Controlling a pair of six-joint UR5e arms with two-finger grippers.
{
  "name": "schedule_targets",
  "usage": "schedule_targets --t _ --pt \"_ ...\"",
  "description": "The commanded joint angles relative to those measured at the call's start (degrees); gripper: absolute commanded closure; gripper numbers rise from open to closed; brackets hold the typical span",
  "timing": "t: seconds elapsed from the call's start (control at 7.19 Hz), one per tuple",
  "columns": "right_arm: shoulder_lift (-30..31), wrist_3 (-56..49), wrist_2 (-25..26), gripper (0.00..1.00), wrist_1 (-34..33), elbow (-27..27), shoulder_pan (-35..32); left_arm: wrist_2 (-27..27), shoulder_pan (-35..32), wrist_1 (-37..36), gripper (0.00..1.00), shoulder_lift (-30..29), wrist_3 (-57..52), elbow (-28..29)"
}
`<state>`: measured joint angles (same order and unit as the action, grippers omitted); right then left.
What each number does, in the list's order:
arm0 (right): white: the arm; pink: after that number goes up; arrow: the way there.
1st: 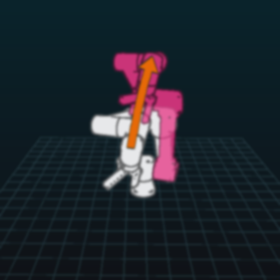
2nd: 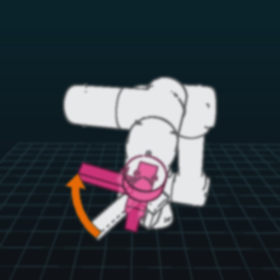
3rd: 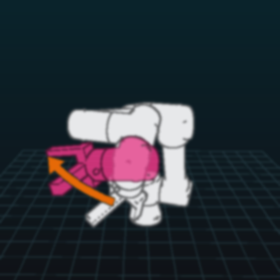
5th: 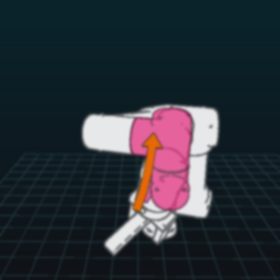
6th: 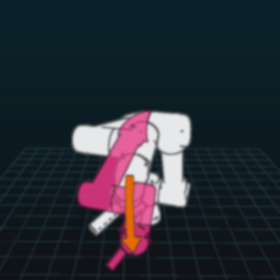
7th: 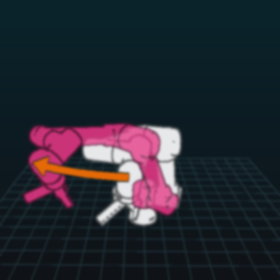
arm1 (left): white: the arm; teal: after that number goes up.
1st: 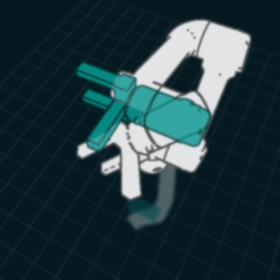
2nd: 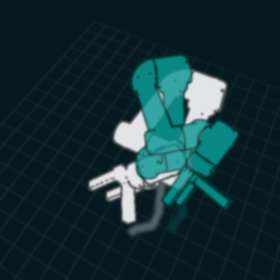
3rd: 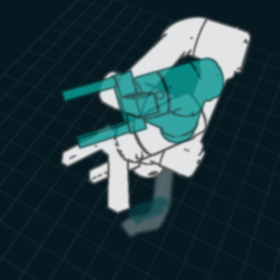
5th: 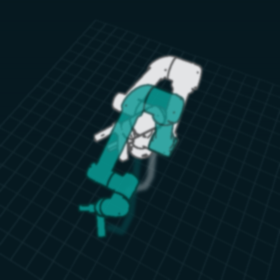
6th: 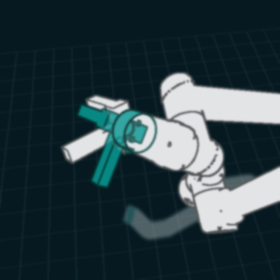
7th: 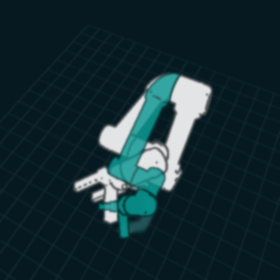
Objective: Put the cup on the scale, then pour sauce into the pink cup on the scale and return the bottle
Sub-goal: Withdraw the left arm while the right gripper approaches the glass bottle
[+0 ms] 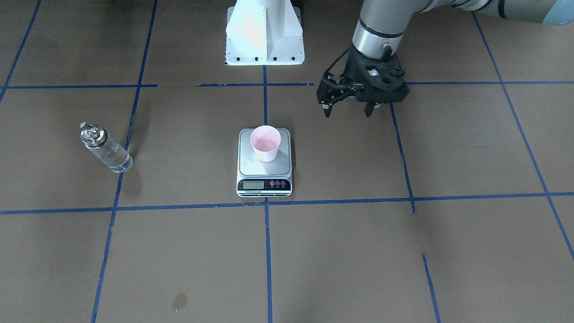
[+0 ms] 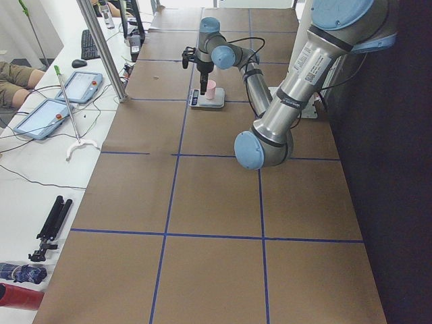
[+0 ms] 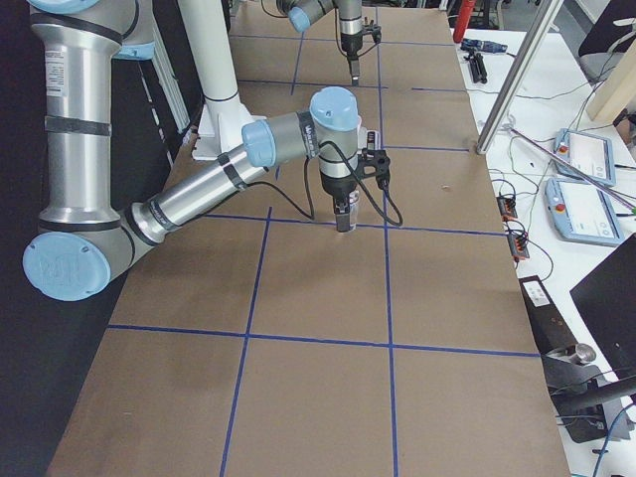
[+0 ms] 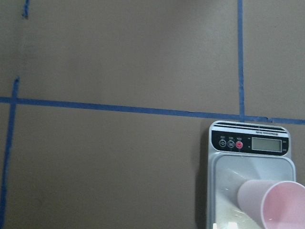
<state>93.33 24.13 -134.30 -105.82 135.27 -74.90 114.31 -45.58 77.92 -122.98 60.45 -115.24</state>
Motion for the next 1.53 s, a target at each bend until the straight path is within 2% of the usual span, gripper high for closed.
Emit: schedule_targets --t 0.0,0.28,0.42,0.56,0.97,1.11,1.25,1.39 --pt "0.54 14.82 1.32 0.00 5.15 5.95 7.80 0.65 -6.33 -1.45 0.00 5.10 -11.79 -2.53" --pt "2.98 30.99 14.52 0.00 15.94 7.47 22.35 0.74 -12.04 -1.55 0.00 8.88 -22.78 -2.18" --pt "6.74 40.03 20.60 0.00 24.87 7.47 27.82 0.74 -14.25 -1.63 0.00 10.20 -26.40 -2.09" --pt "11.04 42.90 25.62 0.00 30.96 7.47 31.88 0.65 -15.66 -1.55 0.00 10.74 -29.40 -1.74" --pt "16.08 48.63 49.67 0.00 33.48 7.47 48.65 0.65 -19.62 -1.63 0.00 11.35 -36.79 -0.51" --pt "17.32 51.86 55.84 0.00 35.57 7.47 52.88 0.74 -21.20 -0.94 0.00 13.71 -42.29 -0.68" --pt "17.50 52.16 58.69 0.00 37.51 7.38 54.49 1.43 -24.87 -0.41 0.00 16.34 -51.48 -0.42" --pt "17.68 52.07 61.85 0.00 39.27 7.21 55.90 4.57 -28.21 -0.40 0.00 17.85 -56.71 1.14"
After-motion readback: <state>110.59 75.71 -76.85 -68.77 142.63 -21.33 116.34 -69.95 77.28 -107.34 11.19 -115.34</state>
